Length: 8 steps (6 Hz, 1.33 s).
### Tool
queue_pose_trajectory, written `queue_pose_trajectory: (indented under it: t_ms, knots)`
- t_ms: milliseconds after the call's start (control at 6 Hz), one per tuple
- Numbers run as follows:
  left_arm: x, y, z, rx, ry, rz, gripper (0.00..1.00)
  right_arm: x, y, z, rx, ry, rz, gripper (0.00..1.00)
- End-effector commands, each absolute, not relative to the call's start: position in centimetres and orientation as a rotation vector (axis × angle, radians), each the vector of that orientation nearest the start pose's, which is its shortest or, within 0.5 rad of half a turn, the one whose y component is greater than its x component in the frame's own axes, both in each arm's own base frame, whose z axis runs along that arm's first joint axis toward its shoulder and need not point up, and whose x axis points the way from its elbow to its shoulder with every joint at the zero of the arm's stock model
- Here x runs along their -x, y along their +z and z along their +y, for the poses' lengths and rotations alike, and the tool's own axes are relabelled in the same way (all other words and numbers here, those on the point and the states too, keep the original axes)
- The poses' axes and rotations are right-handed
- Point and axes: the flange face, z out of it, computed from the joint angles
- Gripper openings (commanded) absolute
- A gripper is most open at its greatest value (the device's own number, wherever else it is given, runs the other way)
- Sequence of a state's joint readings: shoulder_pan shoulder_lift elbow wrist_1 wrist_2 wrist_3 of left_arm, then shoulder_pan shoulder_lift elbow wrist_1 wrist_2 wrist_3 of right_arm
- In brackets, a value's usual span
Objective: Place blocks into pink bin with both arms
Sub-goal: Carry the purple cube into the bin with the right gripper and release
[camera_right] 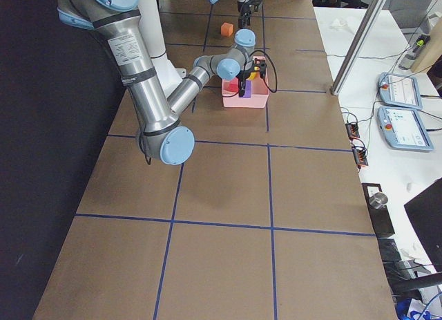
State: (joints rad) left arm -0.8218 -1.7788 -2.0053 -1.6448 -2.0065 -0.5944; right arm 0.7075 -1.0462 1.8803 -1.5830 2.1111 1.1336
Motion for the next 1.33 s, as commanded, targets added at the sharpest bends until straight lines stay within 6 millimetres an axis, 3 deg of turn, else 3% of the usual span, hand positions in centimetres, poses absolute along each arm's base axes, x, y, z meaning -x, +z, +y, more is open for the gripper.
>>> queue_pose_trajectory:
  t_ms: [0, 167, 333, 500, 833, 1167]
  knots:
    - [-24.8, 41.8, -43.3, -0.331, 0.348, 0.788, 1.00, 47.2, 14.7, -45.9, 0.042, 0.154, -0.919, 0.24]
    - [-23.4, 44.5, -41.5, -0.328, 0.353, 0.798, 1.00, 50.4, 13.4, -46.3, 0.059, 0.194, -0.895, 0.38]
    - [-21.8, 47.5, -39.7, -0.339, 0.356, 0.805, 1.00, 52.7, 13.7, -45.3, 0.052, 0.217, -0.864, 0.97]
    - [-20.8, 51.2, -38.4, -0.349, 0.340, 0.816, 1.00, 52.9, 13.8, -45.1, 0.027, 0.218, -0.855, 1.00]
    - [-21.0, 56.3, -38.5, -0.310, 0.210, 0.846, 1.00, 52.4, 14.9, -44.8, 0.028, 0.207, -0.851, 1.00]
    - [-21.4, 56.9, -37.7, -0.289, 0.168, 0.886, 1.00, 52.0, 15.7, -44.5, 0.030, 0.206, -0.849, 1.00]
